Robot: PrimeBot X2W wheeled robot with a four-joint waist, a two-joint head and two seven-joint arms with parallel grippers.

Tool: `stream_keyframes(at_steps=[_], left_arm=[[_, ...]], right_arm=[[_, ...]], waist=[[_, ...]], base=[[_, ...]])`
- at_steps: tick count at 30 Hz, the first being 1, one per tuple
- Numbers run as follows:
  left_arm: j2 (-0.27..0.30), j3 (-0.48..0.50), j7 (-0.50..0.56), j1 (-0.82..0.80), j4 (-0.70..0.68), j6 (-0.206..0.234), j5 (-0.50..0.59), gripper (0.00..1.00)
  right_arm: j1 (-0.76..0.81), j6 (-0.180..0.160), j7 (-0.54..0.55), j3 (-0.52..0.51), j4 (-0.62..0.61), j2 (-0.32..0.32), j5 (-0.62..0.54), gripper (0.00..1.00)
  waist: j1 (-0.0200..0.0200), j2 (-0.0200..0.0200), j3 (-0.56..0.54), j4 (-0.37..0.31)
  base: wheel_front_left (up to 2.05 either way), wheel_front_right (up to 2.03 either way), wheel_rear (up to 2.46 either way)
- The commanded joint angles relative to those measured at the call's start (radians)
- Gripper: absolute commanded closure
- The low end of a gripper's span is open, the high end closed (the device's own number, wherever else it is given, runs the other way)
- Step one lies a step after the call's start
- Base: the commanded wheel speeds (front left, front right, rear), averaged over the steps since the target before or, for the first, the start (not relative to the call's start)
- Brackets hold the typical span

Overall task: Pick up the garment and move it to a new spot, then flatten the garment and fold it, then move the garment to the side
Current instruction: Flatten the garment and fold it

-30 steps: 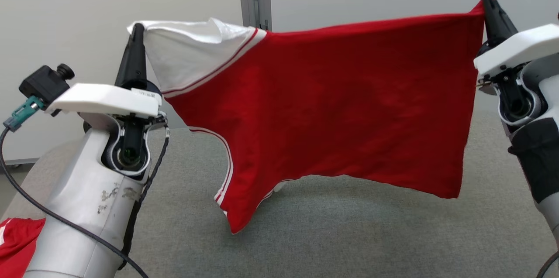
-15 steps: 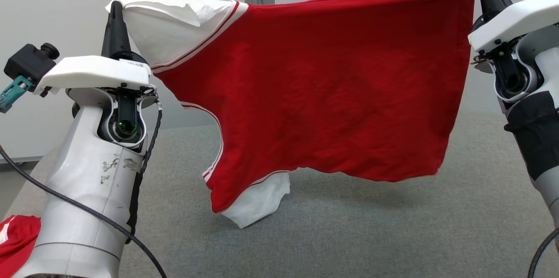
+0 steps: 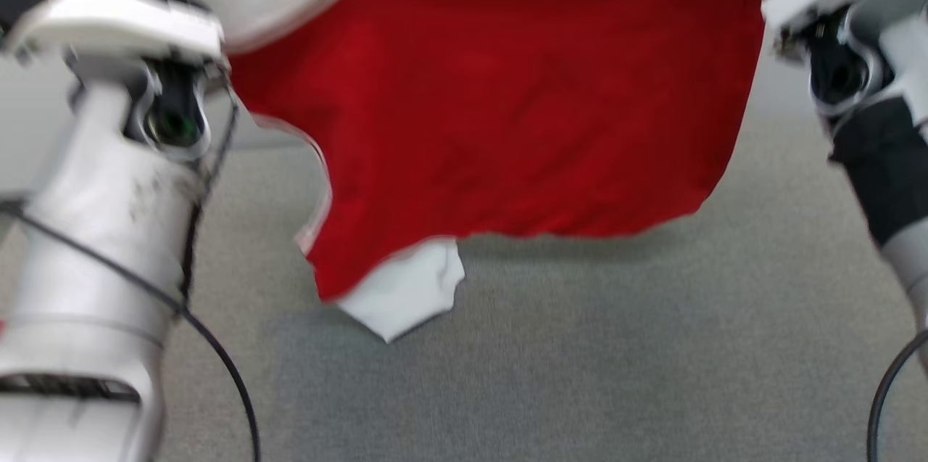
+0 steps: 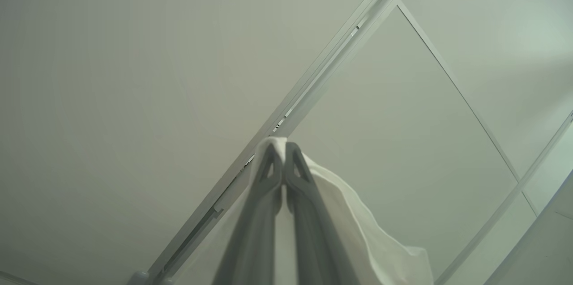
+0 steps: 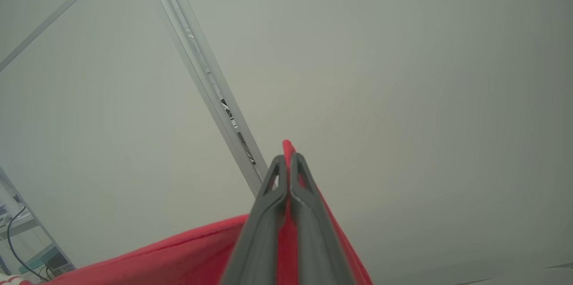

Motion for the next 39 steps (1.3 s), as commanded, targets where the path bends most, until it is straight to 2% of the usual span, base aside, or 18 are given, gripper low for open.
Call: stream_keyframes(at_steps=[1,6,9,10,12,15,21,24,27,39], left_arm=[[0.020,-0.011,0.009,-0.089,0.001,0.015,0.027,1.00],[0.030,-0.064,-0.002,-0.352,0.027,0.056,0.114,1.00],[0.025,-0.077,-0.031,-0.495,0.037,0.051,0.160,1.00],[0.025,-0.077,-0.031,-0.495,0.037,0.051,0.160,1.00],[0.018,-0.064,-0.042,-0.567,0.038,0.045,0.179,1.00],[0.016,-0.010,-0.047,-0.621,0.000,0.041,0.220,1.00],[-0.023,0.168,-0.047,-0.567,-0.199,0.004,0.386,1.00],[-0.046,0.239,-0.046,-0.536,-0.311,-0.019,0.476,1.00],[-0.064,0.281,-0.045,-0.461,-0.376,-0.031,0.546,1.00],[-0.068,0.162,-0.045,-0.282,-0.293,-0.032,0.485,1.00]], right_arm=[[-0.076,0.000,-0.008,-0.003,0.009,0.002,-0.010,1.00],[-0.307,0.000,-0.071,0.003,0.082,-0.007,-0.083,1.00],[-0.451,0.000,-0.115,-0.056,0.101,0.009,-0.085,1.00],[-0.451,0.000,-0.115,-0.056,0.101,0.009,-0.085,1.00],[-0.518,0.000,-0.122,-0.129,0.068,-0.008,-0.090,1.00],[-0.510,0.000,-0.120,-0.235,-0.017,-0.001,-0.181,1.00],[-0.400,0.000,-0.120,-0.457,-0.252,0.081,-0.321,1.00],[-0.350,0.000,-0.120,-0.496,-0.334,0.114,-0.343,1.00],[-0.266,0.000,-0.120,-0.505,-0.364,0.130,-0.326,1.00],[-0.093,0.000,-0.120,-0.419,-0.262,0.121,-0.255,1.00]], waist=[[0.0000,0.0000,0.144,-0.016],[0.0000,0.0000,0.394,0.003],[0.0000,0.0000,0.483,0.001],[0.0000,0.0000,0.483,0.001],[0.0000,0.0000,0.532,0.003],[0.0000,0.0000,0.583,0.005],[0.0000,0.0000,0.654,0.014],[0.0000,0.0000,0.687,0.013],[0.0000,0.0000,0.717,0.013],[0.0000,0.0000,0.704,0.020]], base=[[0.00,0.00,0.00],[0.00,0.00,0.00],[0.00,0.00,0.00],[0.00,0.00,0.00],[0.00,0.00,0.00],[0.00,0.00,0.00],[0.00,0.00,0.00],[0.00,0.00,0.00],[0.00,0.00,0.00],[0.00,0.00,0.00]])
